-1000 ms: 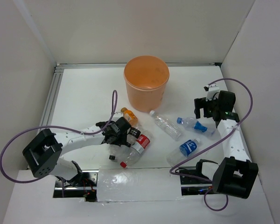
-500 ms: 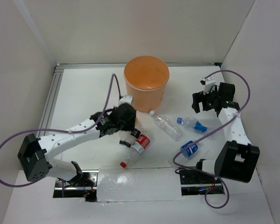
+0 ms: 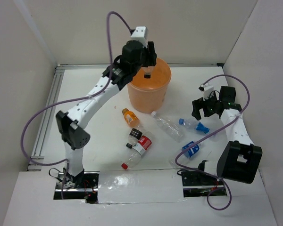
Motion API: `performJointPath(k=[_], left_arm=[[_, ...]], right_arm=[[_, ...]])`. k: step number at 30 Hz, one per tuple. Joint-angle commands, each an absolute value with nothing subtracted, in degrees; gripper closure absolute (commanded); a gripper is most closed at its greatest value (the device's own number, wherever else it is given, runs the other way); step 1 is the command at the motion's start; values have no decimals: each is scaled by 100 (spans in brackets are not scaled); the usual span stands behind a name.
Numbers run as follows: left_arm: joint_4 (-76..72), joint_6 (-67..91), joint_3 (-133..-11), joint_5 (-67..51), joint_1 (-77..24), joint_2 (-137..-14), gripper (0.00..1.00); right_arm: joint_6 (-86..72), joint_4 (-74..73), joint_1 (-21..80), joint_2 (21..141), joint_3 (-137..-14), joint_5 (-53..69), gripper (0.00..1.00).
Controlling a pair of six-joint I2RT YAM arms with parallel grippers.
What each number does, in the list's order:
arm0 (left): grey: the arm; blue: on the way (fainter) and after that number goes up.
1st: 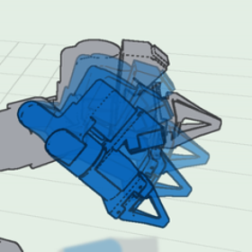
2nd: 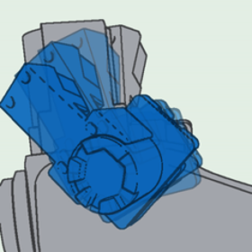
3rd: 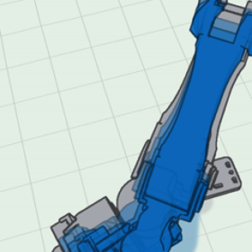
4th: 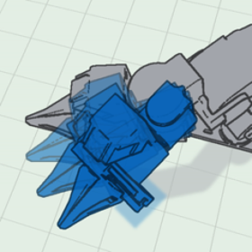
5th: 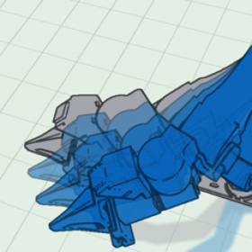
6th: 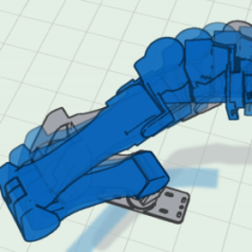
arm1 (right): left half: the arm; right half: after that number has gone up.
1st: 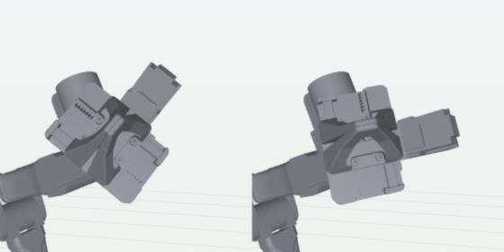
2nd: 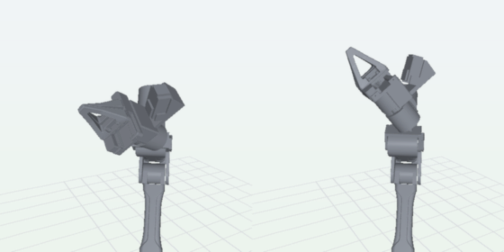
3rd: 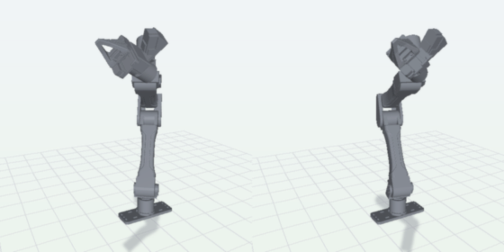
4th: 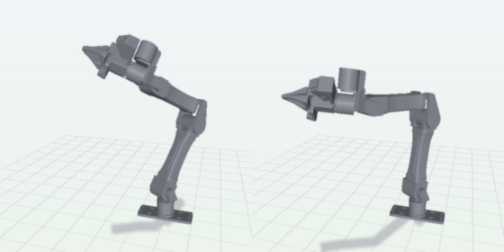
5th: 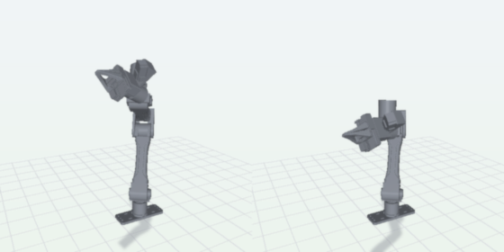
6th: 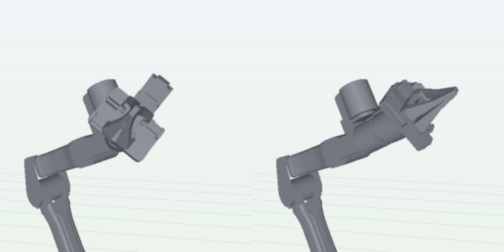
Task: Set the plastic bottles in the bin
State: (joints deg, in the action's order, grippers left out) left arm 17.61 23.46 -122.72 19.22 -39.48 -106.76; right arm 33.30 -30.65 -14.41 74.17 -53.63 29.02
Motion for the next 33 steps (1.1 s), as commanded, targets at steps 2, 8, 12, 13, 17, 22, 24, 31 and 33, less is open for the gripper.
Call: performJointPath(k=[2, 8, 12, 13, 17, 22, 24, 31, 33], left_arm=[[2092, 2346, -12480, 1934, -3649, -11487, 40], [1960, 2426, -12533, 1794, -3586, -11550, 0], [1898, 2426, -12533, 1547, -3586, -11128, 0], [1898, 2365, -12429, 1547, -3586, -10988, 0], [1968, 2276, -11341, 1968, -3902, -9759, 0], [2381, 3406, -8609, 2374, -3920, -7632, 2], [2513, 3743, -7386, 2172, -3859, -6858, 2], [2163, 4982, -5520, 1258, -3613, -6582, 1], [1743, 5341, -5371, 802, -3533, -6941, 1]], right_arm=[[3972, -3637, -1477, 7198, -5414, 3032, 1], [4587, -3981, -1477, 7198, -5484, 2742, 1], [5079, -4350, -1477, 7198, -5432, 2610, 1], [5167, -4351, -1477, 7198, -5371, 2523, 1], [5492, -4570, -1477, 7251, -5186, 2269, 1], [5695, -4395, -1416, 7504, -4791, 2215, 1], [5695, -4237, -1258, 7698, -4729, 2058, 1], [5572, -3332, -1125, 8209, -4465, 1758, 24], [5572, -3252, -1125, 8209, -4412, 1758, 36]])
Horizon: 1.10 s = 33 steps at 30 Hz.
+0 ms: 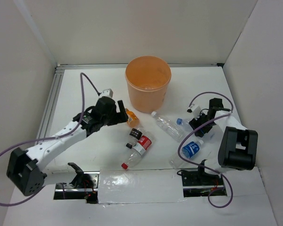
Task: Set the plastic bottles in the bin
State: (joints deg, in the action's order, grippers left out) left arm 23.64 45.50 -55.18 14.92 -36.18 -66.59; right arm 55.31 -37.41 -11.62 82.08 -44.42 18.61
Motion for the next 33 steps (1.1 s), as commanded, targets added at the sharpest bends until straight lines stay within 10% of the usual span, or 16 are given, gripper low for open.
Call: performJointPath(k=[1, 5, 14, 21, 33], left_arm=[[1618, 5344, -5301, 800, -3472, -7091, 1], [1731, 5607, -5677, 650, -3472, -7812, 1], [1784, 5766, -6170, 510, -3472, -8788, 1], [1688, 5766, -6074, 510, -3419, -9097, 1], [1441, 5766, -6125, 615, -3313, -9676, 1]], right_arm=[[5572, -3252, -1125, 8209, -4412, 1758, 36], [5730, -3629, -1458, 7693, -4807, 2232, 59], [5582, -4194, -1705, 6926, -7126, 4959, 76], [3499, -1452, -872, 7276, -8189, 6363, 76], [3498, -1818, 1389, 9816, -10493, 6460, 58]])
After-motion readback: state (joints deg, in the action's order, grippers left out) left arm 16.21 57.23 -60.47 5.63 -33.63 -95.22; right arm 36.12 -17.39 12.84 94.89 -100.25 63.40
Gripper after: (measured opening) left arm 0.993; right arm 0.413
